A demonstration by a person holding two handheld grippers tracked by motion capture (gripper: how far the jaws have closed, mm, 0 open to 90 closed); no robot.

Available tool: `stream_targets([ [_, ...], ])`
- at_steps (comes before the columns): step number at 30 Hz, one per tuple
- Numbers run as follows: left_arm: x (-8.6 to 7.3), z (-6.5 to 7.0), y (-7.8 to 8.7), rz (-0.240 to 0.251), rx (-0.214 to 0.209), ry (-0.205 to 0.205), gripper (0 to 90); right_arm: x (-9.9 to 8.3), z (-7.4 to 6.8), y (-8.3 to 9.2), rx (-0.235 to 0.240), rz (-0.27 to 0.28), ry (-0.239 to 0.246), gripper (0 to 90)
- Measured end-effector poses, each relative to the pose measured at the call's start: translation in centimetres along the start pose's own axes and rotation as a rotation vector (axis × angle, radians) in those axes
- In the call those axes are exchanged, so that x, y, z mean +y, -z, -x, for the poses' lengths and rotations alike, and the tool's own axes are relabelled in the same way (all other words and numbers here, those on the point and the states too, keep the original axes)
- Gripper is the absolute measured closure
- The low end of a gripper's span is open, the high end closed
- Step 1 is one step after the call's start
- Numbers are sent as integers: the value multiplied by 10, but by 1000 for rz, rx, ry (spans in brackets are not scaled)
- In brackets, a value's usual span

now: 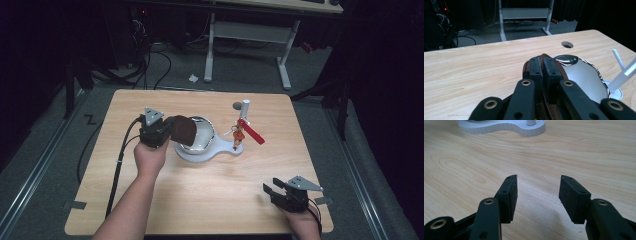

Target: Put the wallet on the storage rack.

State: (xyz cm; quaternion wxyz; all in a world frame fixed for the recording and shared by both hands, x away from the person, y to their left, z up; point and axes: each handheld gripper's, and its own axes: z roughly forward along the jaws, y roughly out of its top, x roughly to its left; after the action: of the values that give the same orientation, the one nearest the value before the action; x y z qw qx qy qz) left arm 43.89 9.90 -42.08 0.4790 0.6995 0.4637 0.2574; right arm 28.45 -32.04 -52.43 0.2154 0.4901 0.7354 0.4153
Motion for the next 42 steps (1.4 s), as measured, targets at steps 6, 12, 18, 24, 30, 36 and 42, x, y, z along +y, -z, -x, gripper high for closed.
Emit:
stream_targets([
  [6, -7, 9, -10, -18, -6, 3, 862, 0, 0, 0, 1, 1, 2, 494],
  [12, -11, 13, -17, -22, -6, 12, 853, 0, 0, 0, 2, 1, 2, 494],
  [18, -12, 14, -19, -16, -14, 24, 824, 0, 0, 0, 3, 1, 4, 494],
  [24, -12, 11, -18, -16, -36, 37, 696, 0, 0, 0, 5, 3, 4, 494],
  [30, -10, 9, -15, -12, -52, 40, 601, 0, -1, 0, 6, 1, 4, 494],
  [36, -11, 8, -11, -16, -69, 38, 508, 0, -1, 0, 5, -2, 6, 493],
  [42, -9, 7, -5, -13, -72, 6, 422, 0, -1, 0, 5, 1, 4, 493],
])
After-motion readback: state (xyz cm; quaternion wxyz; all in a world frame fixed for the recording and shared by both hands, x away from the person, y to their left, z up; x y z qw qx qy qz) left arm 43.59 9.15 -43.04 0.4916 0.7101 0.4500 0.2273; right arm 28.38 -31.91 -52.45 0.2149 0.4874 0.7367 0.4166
